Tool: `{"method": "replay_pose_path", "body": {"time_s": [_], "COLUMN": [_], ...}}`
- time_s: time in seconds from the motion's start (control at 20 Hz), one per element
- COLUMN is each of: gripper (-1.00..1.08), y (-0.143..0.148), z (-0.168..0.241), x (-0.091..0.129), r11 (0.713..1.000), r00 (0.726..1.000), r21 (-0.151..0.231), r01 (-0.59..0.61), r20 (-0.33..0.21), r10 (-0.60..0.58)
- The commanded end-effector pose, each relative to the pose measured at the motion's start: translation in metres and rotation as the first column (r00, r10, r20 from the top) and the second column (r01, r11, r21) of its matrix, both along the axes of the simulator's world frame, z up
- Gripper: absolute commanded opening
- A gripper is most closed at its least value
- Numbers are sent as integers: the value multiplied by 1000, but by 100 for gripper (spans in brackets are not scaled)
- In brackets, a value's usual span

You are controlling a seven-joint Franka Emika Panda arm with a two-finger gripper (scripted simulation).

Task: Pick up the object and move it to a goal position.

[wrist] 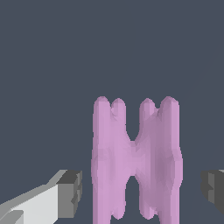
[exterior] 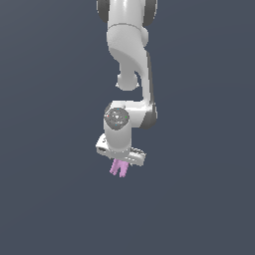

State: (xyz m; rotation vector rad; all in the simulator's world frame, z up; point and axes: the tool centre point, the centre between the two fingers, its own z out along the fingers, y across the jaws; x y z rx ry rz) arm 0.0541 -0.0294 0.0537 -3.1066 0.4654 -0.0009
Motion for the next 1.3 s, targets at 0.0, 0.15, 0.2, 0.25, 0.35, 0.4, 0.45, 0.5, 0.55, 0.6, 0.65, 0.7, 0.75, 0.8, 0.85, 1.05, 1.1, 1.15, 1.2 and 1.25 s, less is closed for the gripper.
{"method": "replay_pose_path", "body": {"time_s": [0.0,0.15,0.2,0.25,0.35,0.4,0.45,0.5,0.55,0.6,0.65,0.7,0.75,0.8,0.85,1.05,1.1,1.15,1.2,1.25], "gripper": [100,100,100,100,100,100,100,-100,-100,-100,-100,-100,-100,-100,-100,-100,-100,-100,-100,-100], "y": [0,0,0,-1,0,-1,-1,-1,-1,-1,-1,-1,-1,-1,-1,0,0,1,2,3], "z": [-14,-28,-31,-33,-35,-35,-35,-35,-35,-35,-35,-35,-35,-35,-35,-35,-35,-35,-34,-34], "x": [-1,-1,-1,-1,0,0,0,0,0,0,0,0,0,0,0,1,0,0,-1,-2], "r11": [1000,1000,1000,1000,1000,1000,1000,1000,1000,1000,1000,1000,1000,1000,1000,1000,1000,1000,1000,1000], "r00": [1000,1000,1000,1000,1000,1000,1000,1000,1000,1000,1000,1000,1000,1000,1000,1000,1000,1000,1000,1000], "r21": [0,0,0,0,0,0,0,0,0,0,0,0,0,0,0,0,0,0,0,0], "r01": [1,2,2,3,3,3,3,3,3,3,3,3,3,3,3,3,3,3,3,3], "r20": [-1,-1,-1,-1,-1,-1,-1,-1,-1,-1,-1,-1,-1,-1,-1,0,0,0,0,0], "r10": [-1,-2,-2,-3,-3,-3,-3,-3,-3,-3,-3,-3,-3,-3,-3,-3,-3,-3,-3,-3]}}
